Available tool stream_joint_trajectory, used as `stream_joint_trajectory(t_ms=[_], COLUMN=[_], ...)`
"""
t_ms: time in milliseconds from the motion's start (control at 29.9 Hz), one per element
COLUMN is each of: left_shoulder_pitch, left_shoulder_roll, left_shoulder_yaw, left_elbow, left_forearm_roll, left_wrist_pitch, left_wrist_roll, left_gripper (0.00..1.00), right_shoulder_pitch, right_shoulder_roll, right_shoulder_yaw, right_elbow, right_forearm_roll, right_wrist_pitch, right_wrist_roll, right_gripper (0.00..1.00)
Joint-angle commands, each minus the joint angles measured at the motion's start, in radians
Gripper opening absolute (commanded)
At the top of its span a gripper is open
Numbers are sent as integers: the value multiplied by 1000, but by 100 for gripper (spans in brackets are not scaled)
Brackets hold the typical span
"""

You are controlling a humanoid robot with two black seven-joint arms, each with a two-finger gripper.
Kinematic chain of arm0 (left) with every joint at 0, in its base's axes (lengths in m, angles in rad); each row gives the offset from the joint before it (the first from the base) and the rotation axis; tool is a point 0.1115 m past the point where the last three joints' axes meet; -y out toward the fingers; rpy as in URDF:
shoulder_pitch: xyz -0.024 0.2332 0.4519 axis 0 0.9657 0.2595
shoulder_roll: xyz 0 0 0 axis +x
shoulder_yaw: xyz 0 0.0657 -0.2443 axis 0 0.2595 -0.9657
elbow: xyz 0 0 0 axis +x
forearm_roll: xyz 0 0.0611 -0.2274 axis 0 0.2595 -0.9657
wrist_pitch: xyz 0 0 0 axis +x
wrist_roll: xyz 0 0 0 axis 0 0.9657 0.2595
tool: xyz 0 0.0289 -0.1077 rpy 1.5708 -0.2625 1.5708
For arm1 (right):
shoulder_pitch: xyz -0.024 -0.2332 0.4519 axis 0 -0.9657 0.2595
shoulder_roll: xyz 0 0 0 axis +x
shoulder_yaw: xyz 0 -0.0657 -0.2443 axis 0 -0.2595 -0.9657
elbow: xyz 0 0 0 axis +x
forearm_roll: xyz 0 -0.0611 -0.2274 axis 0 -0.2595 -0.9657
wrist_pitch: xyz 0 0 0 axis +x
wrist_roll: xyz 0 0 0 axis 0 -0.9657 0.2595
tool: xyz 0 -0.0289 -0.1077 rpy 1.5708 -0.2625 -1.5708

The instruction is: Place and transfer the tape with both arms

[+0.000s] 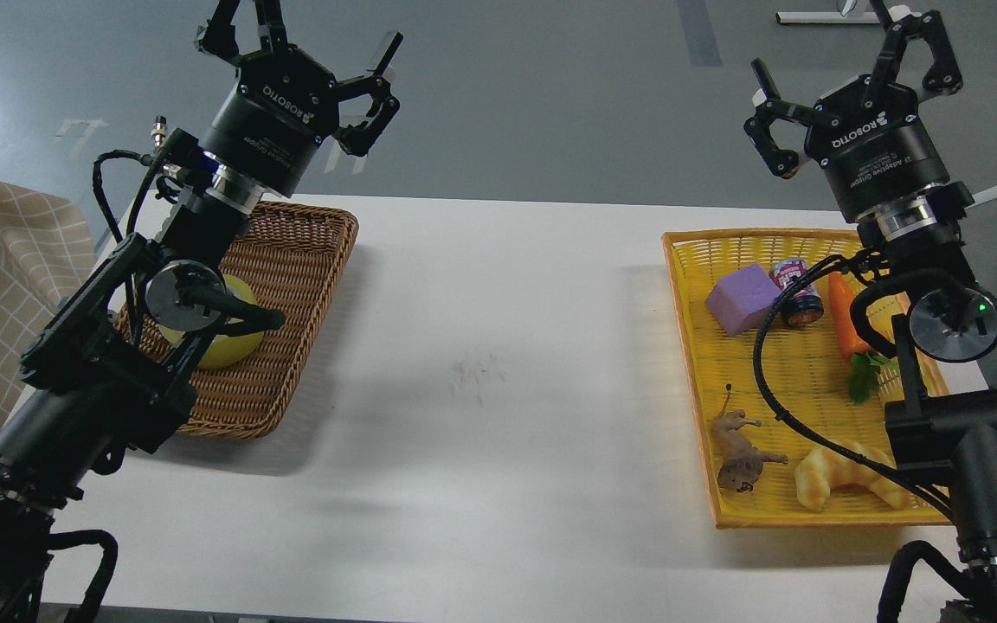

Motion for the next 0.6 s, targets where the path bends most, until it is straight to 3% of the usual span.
stream_joint_trajectory(t_ms=[0,568], left_shoulder_pitch=[0,8], left_shoulder_roll=[-1,-13], left_shoulder_yaw=[0,-6], left_elbow=[-2,0], left_forearm_roll=[0,0], left_wrist_pitch=[0,0], left_wrist_roll=[0,0], left_gripper=[98,98], right_shoulder_pitch=[-1,-12], right_shoulder_roll=[0,0], right_shoulder_yaw=[-2,-2], right_elbow=[7,16], right_forearm_roll=[0,0], right_wrist_pitch=[0,0], right_wrist_roll=[0,0], right_gripper=[100,100])
